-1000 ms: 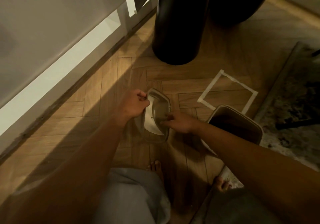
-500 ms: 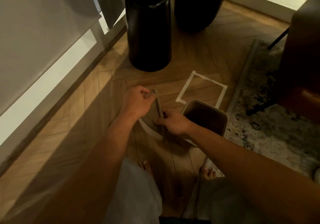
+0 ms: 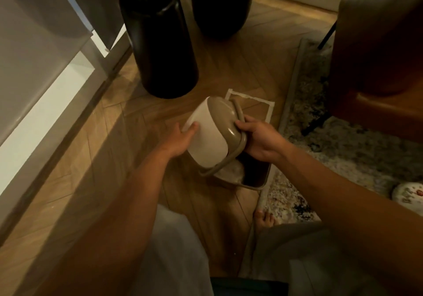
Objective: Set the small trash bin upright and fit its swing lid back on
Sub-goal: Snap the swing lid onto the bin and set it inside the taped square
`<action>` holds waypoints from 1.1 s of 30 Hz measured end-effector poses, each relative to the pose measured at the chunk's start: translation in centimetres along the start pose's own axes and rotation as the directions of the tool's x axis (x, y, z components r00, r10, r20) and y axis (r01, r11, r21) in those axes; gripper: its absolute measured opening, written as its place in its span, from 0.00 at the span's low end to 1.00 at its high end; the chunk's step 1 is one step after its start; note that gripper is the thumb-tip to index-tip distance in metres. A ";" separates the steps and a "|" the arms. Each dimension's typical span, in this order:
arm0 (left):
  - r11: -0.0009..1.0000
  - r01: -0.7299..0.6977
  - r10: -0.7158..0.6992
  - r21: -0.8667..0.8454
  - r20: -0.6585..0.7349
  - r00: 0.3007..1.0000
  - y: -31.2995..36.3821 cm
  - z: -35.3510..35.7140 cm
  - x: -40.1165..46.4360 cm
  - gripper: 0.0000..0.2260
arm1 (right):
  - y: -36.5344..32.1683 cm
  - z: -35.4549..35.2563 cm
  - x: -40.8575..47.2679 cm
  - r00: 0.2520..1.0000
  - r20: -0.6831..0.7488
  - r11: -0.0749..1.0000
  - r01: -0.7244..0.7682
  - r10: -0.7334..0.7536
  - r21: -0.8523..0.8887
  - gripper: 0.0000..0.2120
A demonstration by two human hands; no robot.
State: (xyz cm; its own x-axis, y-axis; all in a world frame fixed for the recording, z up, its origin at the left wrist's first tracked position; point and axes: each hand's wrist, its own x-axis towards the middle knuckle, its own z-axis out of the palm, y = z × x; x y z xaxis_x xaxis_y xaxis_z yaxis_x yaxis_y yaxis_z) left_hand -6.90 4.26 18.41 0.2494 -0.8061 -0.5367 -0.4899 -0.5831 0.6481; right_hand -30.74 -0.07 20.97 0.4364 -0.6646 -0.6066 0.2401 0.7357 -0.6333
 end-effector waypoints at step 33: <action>0.984 -0.153 0.127 0.088 0.249 0.960 3.0 7.9 2.1 0.34 | 3.3 -11.5 -2.9 0.882 -0.456 0.747 -0.384 0.123 -0.542 0.33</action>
State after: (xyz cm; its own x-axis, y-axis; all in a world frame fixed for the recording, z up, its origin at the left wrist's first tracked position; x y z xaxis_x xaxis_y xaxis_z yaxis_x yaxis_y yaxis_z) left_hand -14.48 1.61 14.96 -0.0310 -0.8229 -0.5673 -0.5940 -0.4413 0.6726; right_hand -41.19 2.77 15.08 0.0191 -0.5551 -0.8316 -0.4582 0.7344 -0.5007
